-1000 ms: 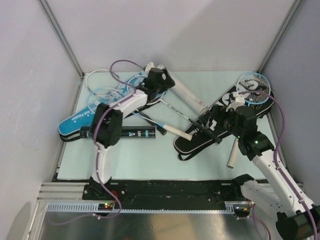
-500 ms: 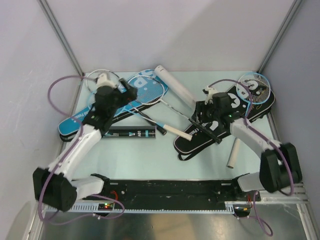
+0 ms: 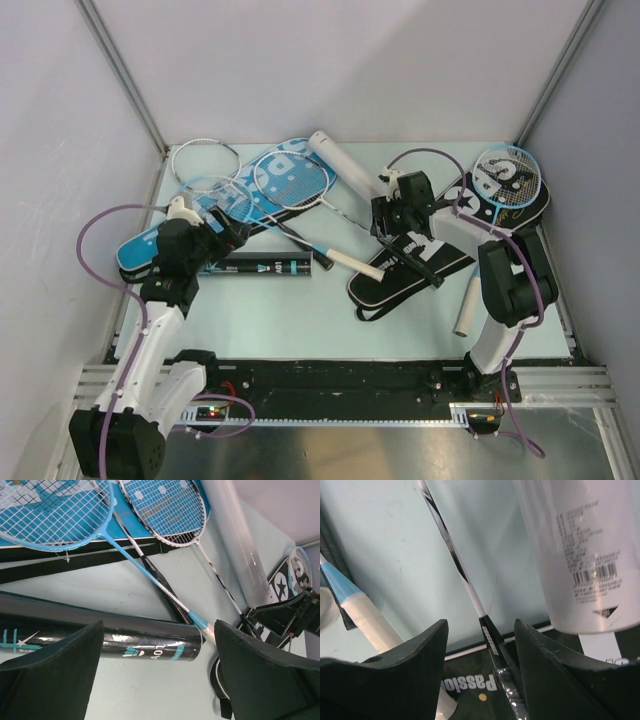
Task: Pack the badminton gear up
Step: Pick up the racket from the center of the board.
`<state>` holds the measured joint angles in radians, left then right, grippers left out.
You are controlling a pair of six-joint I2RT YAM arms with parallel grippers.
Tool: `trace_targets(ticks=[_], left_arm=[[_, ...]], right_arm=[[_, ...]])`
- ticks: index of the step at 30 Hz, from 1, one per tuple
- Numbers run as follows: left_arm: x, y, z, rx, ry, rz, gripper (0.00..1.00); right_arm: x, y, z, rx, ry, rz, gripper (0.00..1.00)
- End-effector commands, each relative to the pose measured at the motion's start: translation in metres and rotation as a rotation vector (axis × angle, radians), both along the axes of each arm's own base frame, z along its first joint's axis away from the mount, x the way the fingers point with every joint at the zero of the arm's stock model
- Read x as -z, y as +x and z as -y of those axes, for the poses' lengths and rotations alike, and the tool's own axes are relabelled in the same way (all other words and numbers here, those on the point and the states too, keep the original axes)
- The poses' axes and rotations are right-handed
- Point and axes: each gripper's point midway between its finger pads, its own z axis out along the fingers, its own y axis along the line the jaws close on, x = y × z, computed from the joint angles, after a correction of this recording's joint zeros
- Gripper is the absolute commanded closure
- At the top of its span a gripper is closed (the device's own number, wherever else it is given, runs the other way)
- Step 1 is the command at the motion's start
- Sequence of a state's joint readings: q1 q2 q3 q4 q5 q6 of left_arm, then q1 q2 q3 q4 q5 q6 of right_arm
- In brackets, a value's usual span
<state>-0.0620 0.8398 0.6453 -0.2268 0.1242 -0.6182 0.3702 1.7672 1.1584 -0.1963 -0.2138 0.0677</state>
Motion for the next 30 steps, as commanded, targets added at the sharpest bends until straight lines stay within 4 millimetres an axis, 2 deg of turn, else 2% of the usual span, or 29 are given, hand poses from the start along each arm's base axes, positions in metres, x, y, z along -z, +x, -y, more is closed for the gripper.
trace_targets(ticks=[1,5,8,13,17,23,30], left_arm=[[-0.013,-0.005,0.008,0.091,0.024,0.046,0.07],[-0.019,-0.011,0.014,0.149,0.053,0.066,0.09],[-0.022,-0.009,0.013,0.146,0.064,0.075,0.09],[-0.022,-0.008,0.025,0.201,0.058,0.060,0.11],[-0.016,-0.010,0.024,0.189,0.066,0.049,0.12],[-0.011,-0.014,0.014,0.125,0.075,0.038,0.12],[-0.015,-0.018,0.013,0.119,0.079,0.051,0.12]], right_arm=[[-0.019,0.005,0.017,0.138,-0.011,-0.034,0.41],[-0.042,-0.008,0.049,0.372,0.044,-0.111,0.43],[-0.046,-0.019,0.062,0.398,0.013,-0.103,0.42],[-0.043,-0.036,0.045,0.161,0.013,-0.109,0.36],[-0.038,-0.036,0.034,0.057,0.014,-0.082,0.35],[-0.016,-0.028,0.020,0.011,0.003,-0.084,0.38],[0.020,-0.034,0.012,-0.005,-0.106,-0.125,0.39]])
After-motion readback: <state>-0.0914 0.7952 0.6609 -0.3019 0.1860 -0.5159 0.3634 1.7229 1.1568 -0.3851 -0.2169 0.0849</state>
